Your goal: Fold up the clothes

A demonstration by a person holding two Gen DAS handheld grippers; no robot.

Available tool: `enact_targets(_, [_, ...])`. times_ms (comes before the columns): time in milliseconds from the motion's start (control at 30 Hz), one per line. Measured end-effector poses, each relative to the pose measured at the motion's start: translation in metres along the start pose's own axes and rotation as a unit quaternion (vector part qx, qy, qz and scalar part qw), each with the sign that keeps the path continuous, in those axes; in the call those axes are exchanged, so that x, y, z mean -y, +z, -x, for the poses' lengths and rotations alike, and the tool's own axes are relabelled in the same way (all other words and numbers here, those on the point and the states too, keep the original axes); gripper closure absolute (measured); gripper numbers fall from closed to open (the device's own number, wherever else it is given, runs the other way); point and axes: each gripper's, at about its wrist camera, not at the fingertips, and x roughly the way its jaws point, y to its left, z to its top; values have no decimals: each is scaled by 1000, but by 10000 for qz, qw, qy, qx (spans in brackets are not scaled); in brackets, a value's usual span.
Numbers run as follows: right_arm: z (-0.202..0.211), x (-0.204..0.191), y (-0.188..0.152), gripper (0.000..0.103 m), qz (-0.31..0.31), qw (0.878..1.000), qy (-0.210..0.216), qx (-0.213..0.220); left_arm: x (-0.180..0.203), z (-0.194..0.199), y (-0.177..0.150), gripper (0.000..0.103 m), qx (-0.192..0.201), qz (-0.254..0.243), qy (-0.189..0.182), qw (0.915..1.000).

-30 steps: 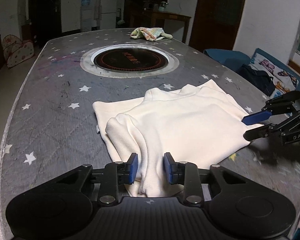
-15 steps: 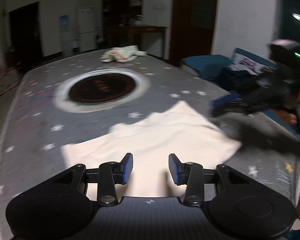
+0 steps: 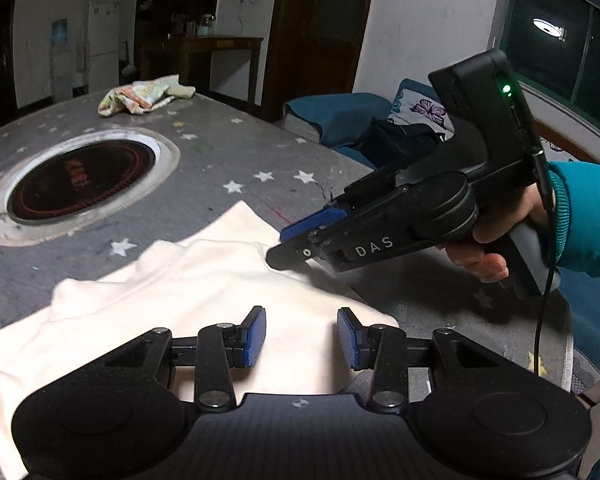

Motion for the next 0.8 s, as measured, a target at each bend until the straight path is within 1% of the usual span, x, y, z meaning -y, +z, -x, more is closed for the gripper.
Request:
enact_targets(133, [-1, -1, -2, 81, -20, 10000, -25, 63, 1, -5, -1, 60, -58, 4, -8, 10000])
enact_targets(167, [-1, -3, -2, 87, 16, 10000, -47, 73, 1, -5, 0, 60, -63, 15, -8, 10000])
enact_targets(200, [-1, -5, -2, 95, 53, 9999, -69, 81, 1, -6, 0, 60, -67, 20, -6, 10000])
enact_targets(300, [2, -12, -1, 98, 206, 9995, -199, 150, 2, -7, 0, 60, -79, 14, 0, 10000])
enact_targets(400, [12, -18, 2, 98, 395, 9981, -329, 351, 3, -7, 0, 60, -88, 6, -7, 10000])
enact_targets(500, [12, -18, 4, 98, 482, 9971, -458, 362, 2, -8, 0, 60, -95, 25, -27, 9999])
enact_targets(600, [1, -15, -1, 98, 468, 9973, -533, 195, 1, -9, 1, 60, -99, 45, -30, 9999])
enact_targets(667, [-2, -14, -3, 97, 484, 9973, -517, 169, 1, -9, 1, 59, -106, 38, -28, 9999])
enact_targets(800, [4, -12, 7, 94, 475, 9977, -465, 128, 2, -8, 2, 58, -101, 29, -5, 9999])
